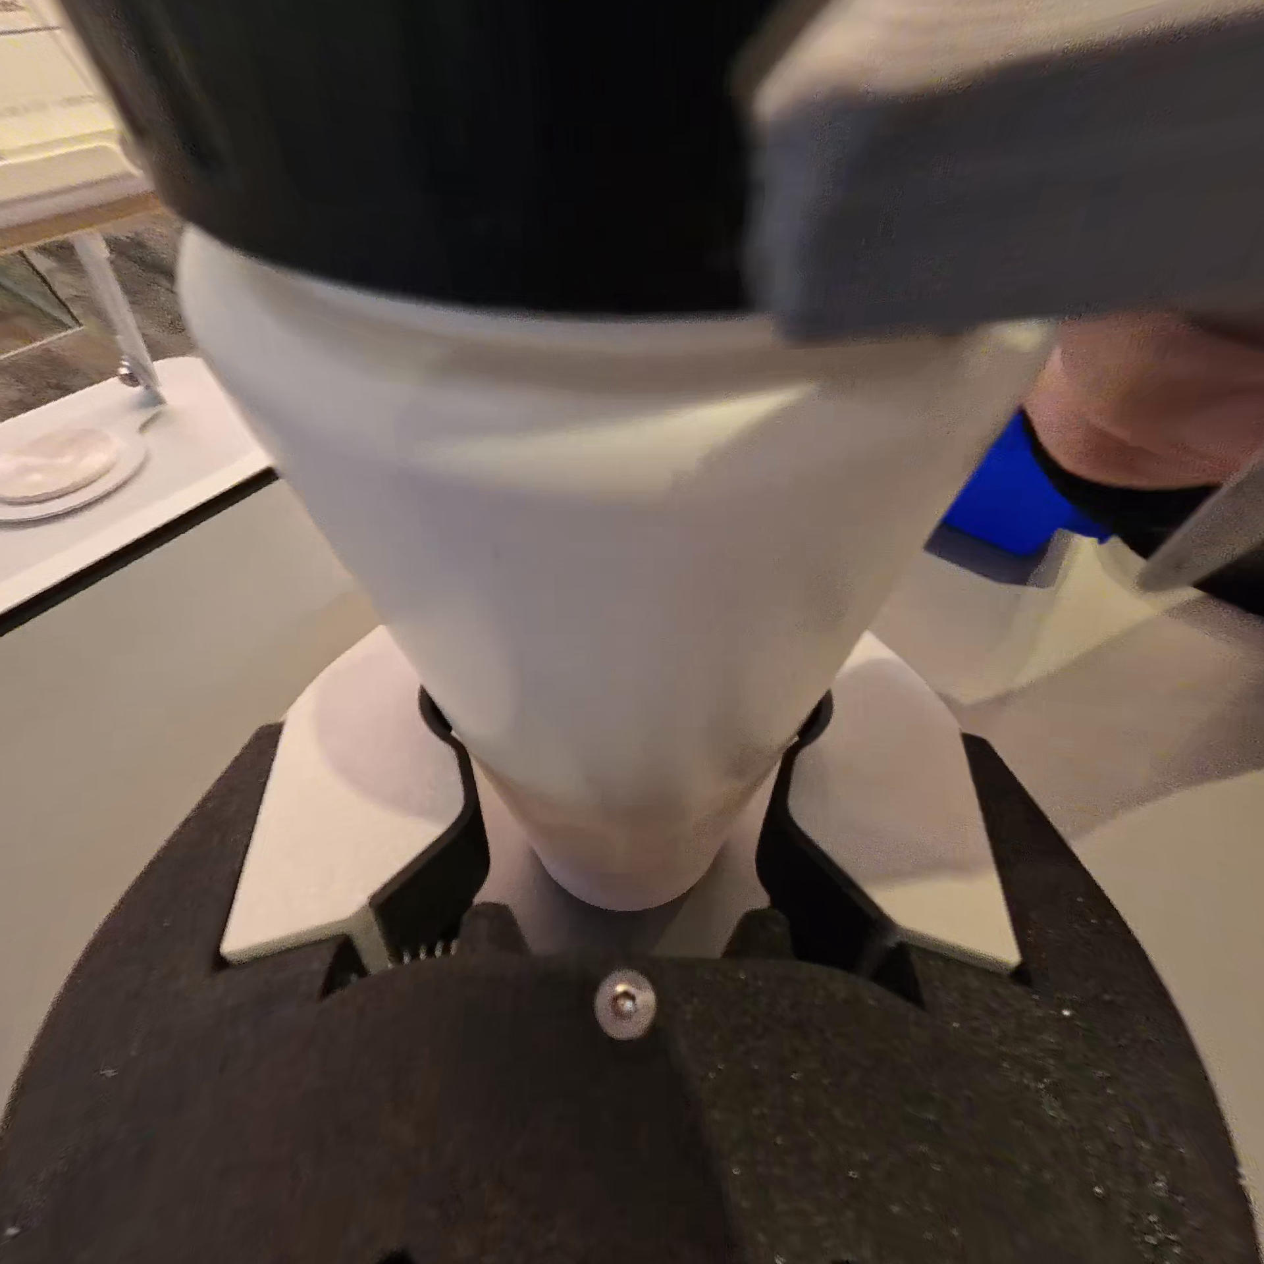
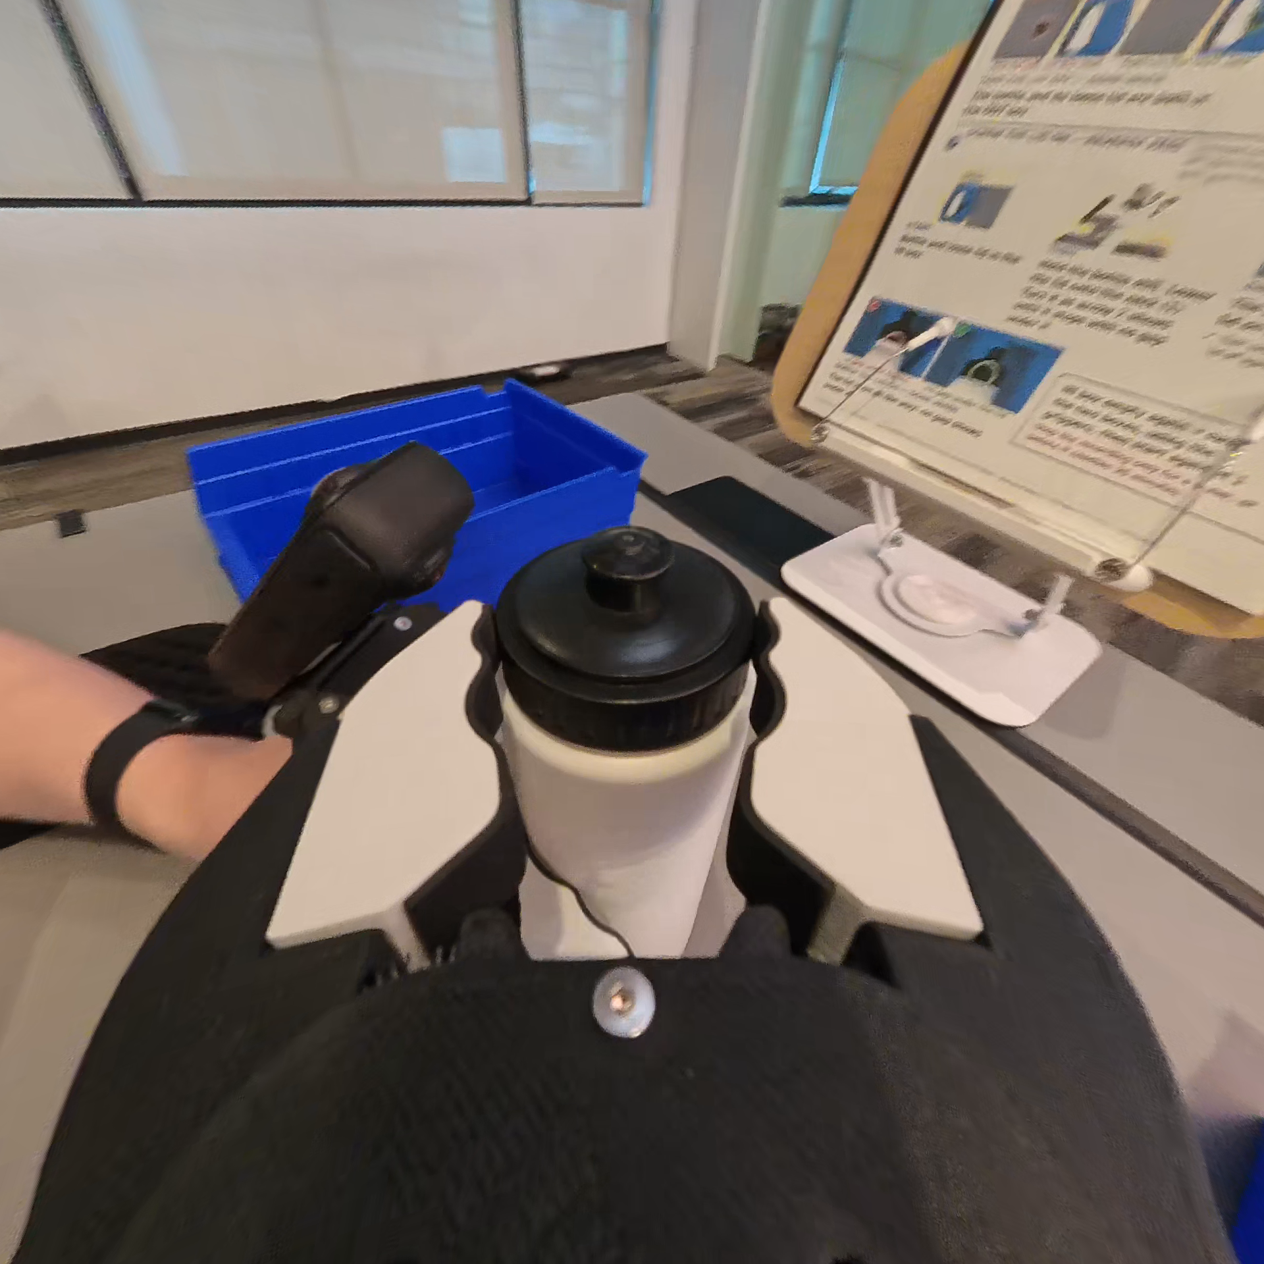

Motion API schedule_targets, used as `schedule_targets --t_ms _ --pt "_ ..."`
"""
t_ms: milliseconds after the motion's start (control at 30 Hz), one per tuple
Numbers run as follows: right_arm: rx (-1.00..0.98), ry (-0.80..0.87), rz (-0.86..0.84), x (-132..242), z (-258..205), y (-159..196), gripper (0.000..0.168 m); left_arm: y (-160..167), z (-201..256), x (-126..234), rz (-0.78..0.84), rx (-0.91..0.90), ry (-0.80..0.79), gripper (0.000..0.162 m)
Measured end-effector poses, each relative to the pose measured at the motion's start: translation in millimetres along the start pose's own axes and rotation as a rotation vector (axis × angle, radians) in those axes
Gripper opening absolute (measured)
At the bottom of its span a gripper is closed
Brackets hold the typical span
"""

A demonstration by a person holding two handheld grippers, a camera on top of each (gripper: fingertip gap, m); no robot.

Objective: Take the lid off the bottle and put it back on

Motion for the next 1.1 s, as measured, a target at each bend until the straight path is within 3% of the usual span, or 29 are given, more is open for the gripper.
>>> schedule_targets --t_ms 100,233,367,467,667,733,967,1100 --pt "0.016 -0.047 -0.014 -0.9 -1.4 -0.5 0.074 0.1 0.5 1.2 0.0 0.004 0.012 0.1" --pt "0.013 -0.32 -0.075 6.7 -2.9 -1.3 0.078 -1.2 6.9 -0.1 0.019 -0.019 0.088 0.1" --pt "0.005 -0.459 -0.078 13.0 -1.3 1.3 0.073 -3.0 16.6 -1.1 0.032 -0.044 0.153 0.1" --pt "-0.009 -0.42 -0.07 9.6 -0.7 0.4 0.072 -2.8 14.3 -1.0 0.023 -0.032 0.137 0.1" --pt "-0.054 -0.087 -0.01 0.2 0.5 -0.6 0.073 1.2 -0.9 0.6 -0.021 0.006 0.006 0.1" --pt "-0.044 -0.049 0.035 0.0 -2.1 -1.5 0.072 1.8 -1.1 2.2 -0.026 0.006 -0.009 0.1" --pt "-0.008 -0.335 -0.025 7.2 -3.3 -6.4 0.08 0.3 4.2 0.9 -0.005 -0.01 0.069 0.1" --pt "0.115 -0.395 -0.073 14.6 -2.7 -1.6 0.08 -1.2 11.2 0.2 0.008 -0.028 0.116 0.1"
Point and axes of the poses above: each gripper's, where its closed fingertips meet, x back along the fingers, y out of its underside, z = x × y across the jaws, the point moved 1 cm from there along x, back along the fingers, and after that the axes turned 8 degrees about -x, right-handed, at the moved point
